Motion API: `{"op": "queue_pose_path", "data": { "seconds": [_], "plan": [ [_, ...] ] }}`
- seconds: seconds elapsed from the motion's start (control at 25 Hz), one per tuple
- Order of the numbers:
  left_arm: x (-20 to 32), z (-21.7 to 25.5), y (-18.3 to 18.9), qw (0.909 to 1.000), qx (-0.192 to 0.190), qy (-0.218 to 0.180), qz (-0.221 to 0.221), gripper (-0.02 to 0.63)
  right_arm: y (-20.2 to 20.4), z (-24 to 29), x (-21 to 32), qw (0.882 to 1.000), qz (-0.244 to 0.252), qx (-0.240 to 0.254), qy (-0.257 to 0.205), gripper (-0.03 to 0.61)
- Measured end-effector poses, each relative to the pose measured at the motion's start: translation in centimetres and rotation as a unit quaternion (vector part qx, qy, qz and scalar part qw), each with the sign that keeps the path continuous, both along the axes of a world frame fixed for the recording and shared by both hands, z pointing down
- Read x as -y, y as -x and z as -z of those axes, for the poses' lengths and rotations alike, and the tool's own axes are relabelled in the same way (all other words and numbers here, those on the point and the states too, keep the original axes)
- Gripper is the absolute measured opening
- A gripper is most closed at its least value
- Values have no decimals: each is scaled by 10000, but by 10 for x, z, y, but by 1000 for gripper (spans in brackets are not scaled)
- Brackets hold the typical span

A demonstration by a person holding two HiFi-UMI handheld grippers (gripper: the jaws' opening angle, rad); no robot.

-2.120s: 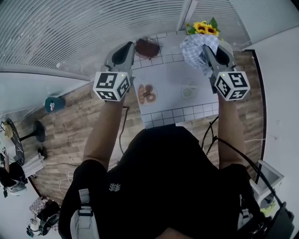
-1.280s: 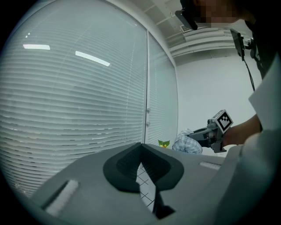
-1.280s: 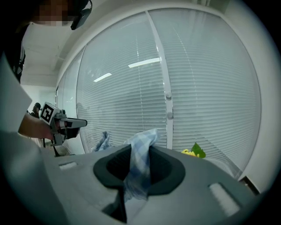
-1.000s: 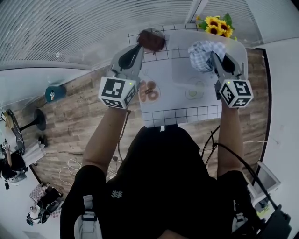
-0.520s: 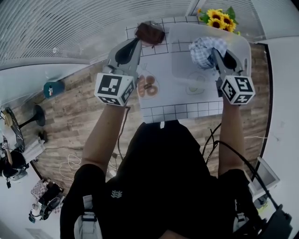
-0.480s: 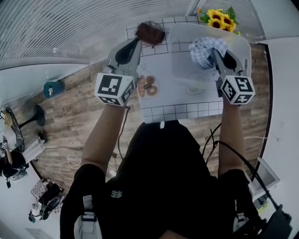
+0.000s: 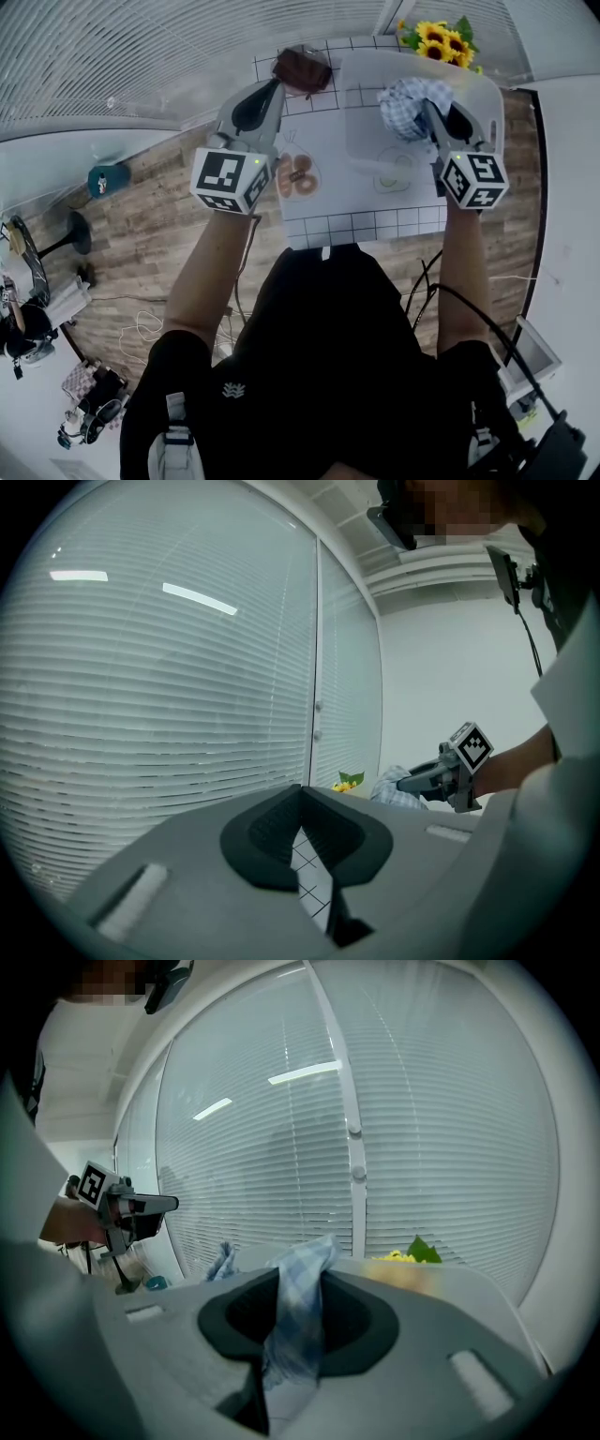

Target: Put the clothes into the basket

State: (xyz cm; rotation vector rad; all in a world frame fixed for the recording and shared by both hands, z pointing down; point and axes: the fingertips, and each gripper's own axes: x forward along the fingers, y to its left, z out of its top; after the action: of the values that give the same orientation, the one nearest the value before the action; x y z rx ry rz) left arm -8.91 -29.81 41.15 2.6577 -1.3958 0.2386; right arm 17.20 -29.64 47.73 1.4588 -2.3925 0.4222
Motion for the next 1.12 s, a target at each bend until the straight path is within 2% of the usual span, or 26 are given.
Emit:
{"op": "queue_pose_path", "data": {
  "seconds": [0.32, 0.56, 1.12],
  "plan": [
    [3, -4, 0, 10000, -38, 57, -18, 6, -5, -8, 3, 9996, -171, -200, 99, 127],
    [3, 1, -3, 10000, -71, 15, -54, 6, -9, 5, 5, 9992, -302, -183, -184, 133],
    [2, 23, -6, 9997, -153, -159, -95, 6, -19, 21, -7, 9983, -502, -142, -248, 133]
  ]
}}
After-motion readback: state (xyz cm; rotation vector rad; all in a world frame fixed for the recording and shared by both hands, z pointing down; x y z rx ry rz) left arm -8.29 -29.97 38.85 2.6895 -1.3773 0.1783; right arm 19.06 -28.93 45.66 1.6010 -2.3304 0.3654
